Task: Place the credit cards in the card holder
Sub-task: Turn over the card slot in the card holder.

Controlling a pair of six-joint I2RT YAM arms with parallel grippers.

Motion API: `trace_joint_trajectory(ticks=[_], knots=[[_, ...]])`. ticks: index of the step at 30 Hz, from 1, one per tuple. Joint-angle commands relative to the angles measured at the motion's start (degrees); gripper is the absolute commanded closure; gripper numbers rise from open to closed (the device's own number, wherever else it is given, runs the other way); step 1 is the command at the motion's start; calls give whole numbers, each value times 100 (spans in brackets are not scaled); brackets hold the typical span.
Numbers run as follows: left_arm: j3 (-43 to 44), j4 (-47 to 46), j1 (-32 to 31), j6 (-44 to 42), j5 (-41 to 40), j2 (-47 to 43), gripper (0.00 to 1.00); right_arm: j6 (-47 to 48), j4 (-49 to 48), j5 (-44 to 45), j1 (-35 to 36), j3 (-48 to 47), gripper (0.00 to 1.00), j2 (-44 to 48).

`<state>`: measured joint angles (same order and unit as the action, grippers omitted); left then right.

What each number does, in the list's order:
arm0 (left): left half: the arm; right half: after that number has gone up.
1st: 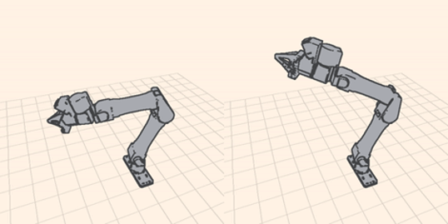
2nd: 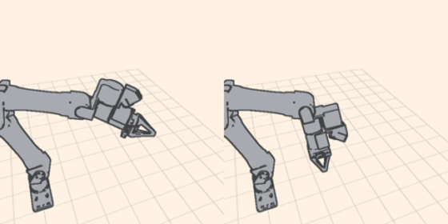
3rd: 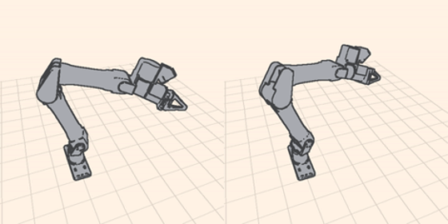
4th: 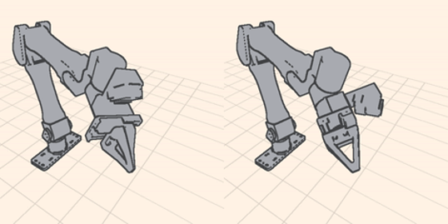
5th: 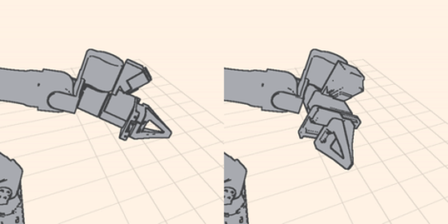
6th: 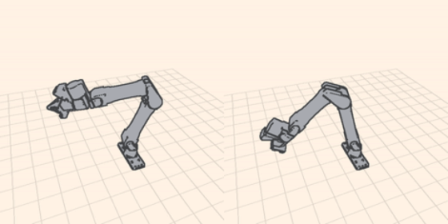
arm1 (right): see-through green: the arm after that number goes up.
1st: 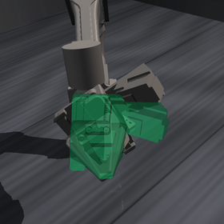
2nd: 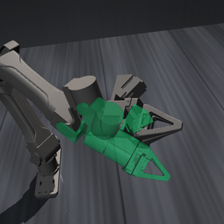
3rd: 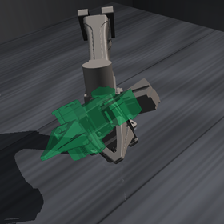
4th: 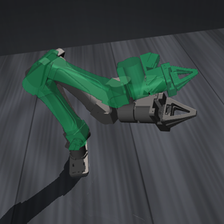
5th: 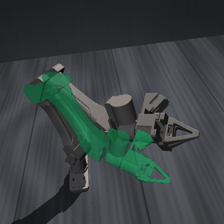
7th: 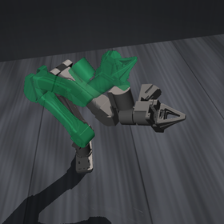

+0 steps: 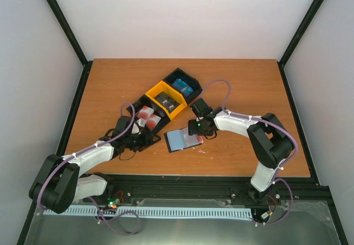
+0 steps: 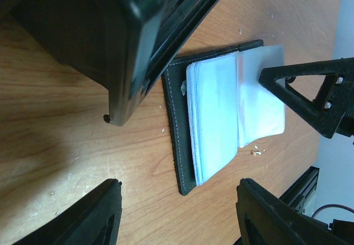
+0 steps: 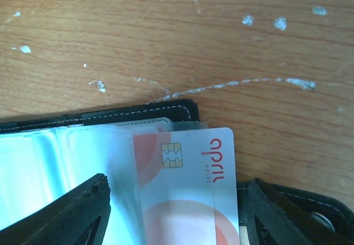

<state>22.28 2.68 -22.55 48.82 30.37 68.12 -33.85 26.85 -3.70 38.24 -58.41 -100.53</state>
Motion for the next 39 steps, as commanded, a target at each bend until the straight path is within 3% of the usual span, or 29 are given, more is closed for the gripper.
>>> trace_joint_trajectory(ticks=[1, 13, 23, 30, 39], knots=[[207, 3, 37, -119, 57, 30, 41, -69, -288, -683, -18, 223, 34, -44], [275, -56, 35, -155, 146, 155, 41, -108, -496, -1202, -18, 225, 41, 85], [413, 61, -22, -185, 23, -37, 42, -2, -315, -971, -18, 173, 34, 223], [580, 67, -350, -171, -231, -288, 44, -69, -525, -1419, -19, 260, 43, 199], [956, -20, -893, -152, -427, 392, 46, -119, -711, -1501, -18, 454, 58, 254]])
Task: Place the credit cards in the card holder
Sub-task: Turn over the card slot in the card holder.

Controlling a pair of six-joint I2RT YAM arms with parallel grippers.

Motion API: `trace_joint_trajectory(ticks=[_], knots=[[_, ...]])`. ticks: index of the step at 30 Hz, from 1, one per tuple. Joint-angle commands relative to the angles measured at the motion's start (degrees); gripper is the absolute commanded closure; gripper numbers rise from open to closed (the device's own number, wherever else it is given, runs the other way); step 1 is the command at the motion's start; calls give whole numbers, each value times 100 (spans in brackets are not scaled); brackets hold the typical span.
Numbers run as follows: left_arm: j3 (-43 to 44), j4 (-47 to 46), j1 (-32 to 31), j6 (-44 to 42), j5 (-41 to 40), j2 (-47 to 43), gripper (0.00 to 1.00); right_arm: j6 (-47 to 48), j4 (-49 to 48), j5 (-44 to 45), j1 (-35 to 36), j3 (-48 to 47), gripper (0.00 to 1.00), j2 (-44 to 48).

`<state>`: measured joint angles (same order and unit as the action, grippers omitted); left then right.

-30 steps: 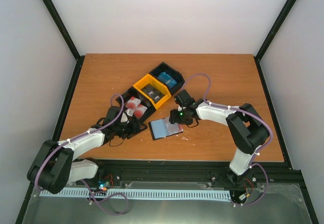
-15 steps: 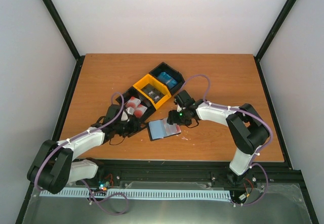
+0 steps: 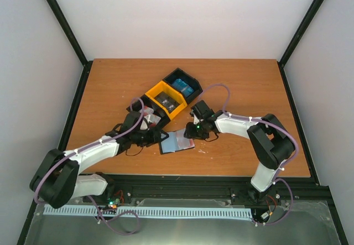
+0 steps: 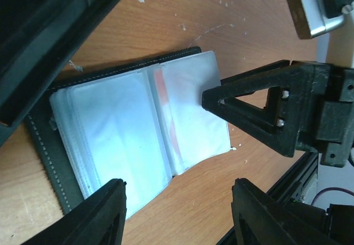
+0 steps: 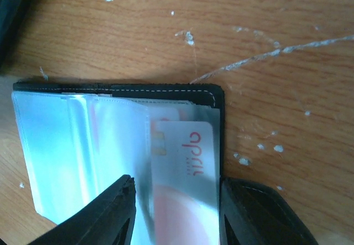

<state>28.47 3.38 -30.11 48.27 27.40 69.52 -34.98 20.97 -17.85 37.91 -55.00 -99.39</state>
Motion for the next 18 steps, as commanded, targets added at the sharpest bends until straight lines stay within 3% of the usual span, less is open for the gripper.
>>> trace_joint_trajectory(ticks=[1, 4, 18], knots=[[382, -101, -156, -113, -129, 315, 46, -3, -152, -87, 10, 139, 60, 130], [505, -92, -179, -166, -111, 484, 46, 17, -242, -119, 15, 233, 67, 103], [710, 45, -215, -213, -145, 876, 46, 85, -451, -298, 10, 409, 78, -87]])
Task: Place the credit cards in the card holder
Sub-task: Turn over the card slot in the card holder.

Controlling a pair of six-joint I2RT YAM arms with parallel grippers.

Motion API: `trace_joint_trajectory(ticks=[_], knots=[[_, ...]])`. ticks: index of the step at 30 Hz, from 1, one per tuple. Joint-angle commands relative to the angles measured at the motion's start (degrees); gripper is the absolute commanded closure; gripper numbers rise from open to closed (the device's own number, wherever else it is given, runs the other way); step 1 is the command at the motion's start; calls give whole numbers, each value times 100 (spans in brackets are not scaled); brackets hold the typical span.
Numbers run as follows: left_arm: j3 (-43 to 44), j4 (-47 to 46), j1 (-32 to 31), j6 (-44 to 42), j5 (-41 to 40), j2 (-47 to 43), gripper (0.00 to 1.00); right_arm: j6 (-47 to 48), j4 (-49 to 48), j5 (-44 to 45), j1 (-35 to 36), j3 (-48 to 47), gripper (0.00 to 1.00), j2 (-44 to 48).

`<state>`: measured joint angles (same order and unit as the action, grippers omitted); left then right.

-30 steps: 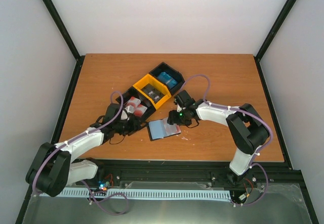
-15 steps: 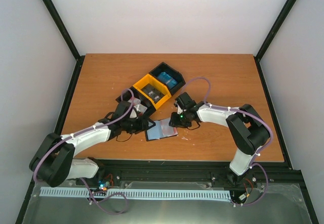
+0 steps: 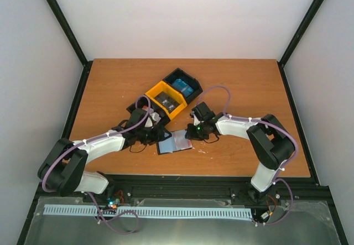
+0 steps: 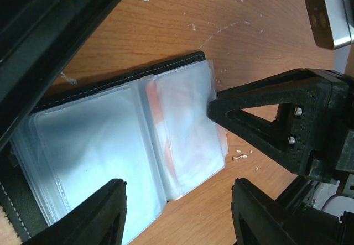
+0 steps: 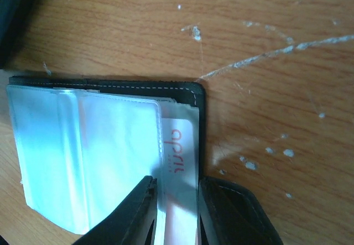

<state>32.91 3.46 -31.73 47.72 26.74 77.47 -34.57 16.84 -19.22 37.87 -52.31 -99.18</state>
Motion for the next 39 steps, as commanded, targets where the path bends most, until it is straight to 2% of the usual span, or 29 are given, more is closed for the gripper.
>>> trace_joint_trajectory(ticks=[1, 6, 9, 17, 24, 28, 33, 39], knots=[[273, 54, -60, -167, -81, 102, 46, 41, -40, -152, 18, 149, 80, -119], [366, 101, -60, -207, -99, 181, 46, 44, -12, -93, 19, 143, 87, -137], [433, 150, -62, -250, -127, 206, 46, 64, 18, -69, 17, 113, 86, -141], [567, 367, -62, -384, -268, 127, 46, 108, 430, 302, 19, -153, 64, 210], [559, 422, -62, -422, -382, -61, 45, 143, 950, 671, 64, -366, 50, 478], [550, 460, -62, -401, -469, -102, 45, 152, 967, 473, 160, -366, 54, 543], [550, 502, -62, -361, -618, -243, 45, 177, 834, 117, 300, -376, 70, 566], [664, 669, -62, -361, -813, -470, 45, 209, 752, 68, 439, -460, 74, 495]])
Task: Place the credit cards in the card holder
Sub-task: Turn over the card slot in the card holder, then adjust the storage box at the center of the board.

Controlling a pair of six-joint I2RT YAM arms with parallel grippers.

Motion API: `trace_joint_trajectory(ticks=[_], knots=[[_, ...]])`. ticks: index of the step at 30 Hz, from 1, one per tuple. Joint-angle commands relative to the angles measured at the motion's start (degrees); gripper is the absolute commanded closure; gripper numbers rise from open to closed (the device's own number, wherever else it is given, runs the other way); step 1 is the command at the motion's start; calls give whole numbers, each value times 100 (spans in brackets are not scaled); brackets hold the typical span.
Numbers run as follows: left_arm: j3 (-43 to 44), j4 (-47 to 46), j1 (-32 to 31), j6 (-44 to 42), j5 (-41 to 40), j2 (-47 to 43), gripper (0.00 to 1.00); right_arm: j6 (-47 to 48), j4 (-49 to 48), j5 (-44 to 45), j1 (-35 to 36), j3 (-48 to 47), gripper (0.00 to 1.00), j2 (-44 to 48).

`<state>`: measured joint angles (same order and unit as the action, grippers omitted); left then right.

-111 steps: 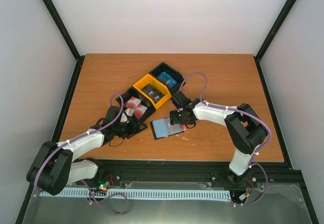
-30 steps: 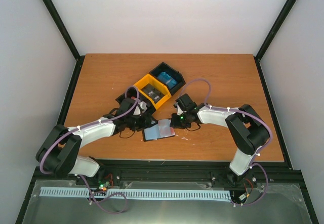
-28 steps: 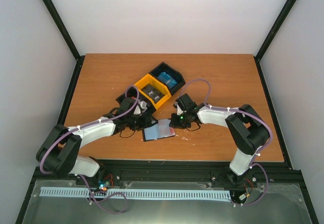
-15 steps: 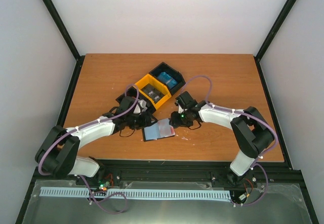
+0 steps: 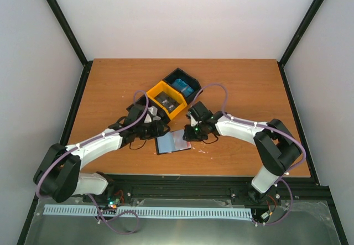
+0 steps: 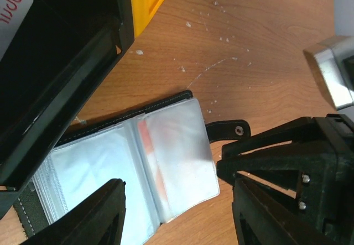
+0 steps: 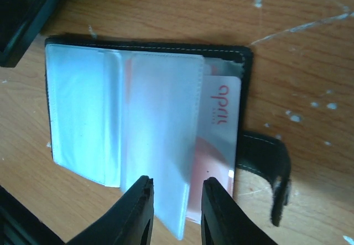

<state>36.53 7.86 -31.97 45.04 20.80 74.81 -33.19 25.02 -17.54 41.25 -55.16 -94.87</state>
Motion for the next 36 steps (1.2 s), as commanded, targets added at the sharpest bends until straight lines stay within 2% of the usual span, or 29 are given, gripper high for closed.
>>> trace_joint_trajectory(ticks=[1, 11, 18, 24, 31, 33, 36], knots=[[325, 284, -38, -96, -247, -231, 45, 77, -62, -96, 110, -190, 74, 31], [605, 523, -38, -104, -490, -455, 42, 120, 7, 43, 136, -229, 78, -147], [1353, 1119, 153, -358, -621, -332, 38, 153, 242, 367, 181, -379, 78, 4], [2246, 2108, 718, -864, -820, 85, 34, 248, 365, 493, 181, -574, 75, 266], [3346, 3343, 771, -1707, -1851, 1060, 34, 344, 352, 721, 168, -746, 74, 148], [3498, 3428, 772, -1946, -1967, 1243, 34, 299, 328, 860, 113, -772, 74, 142], [3671, 3245, 763, -2282, -1725, 1408, 34, 288, 243, 883, -71, -826, 73, 121]])
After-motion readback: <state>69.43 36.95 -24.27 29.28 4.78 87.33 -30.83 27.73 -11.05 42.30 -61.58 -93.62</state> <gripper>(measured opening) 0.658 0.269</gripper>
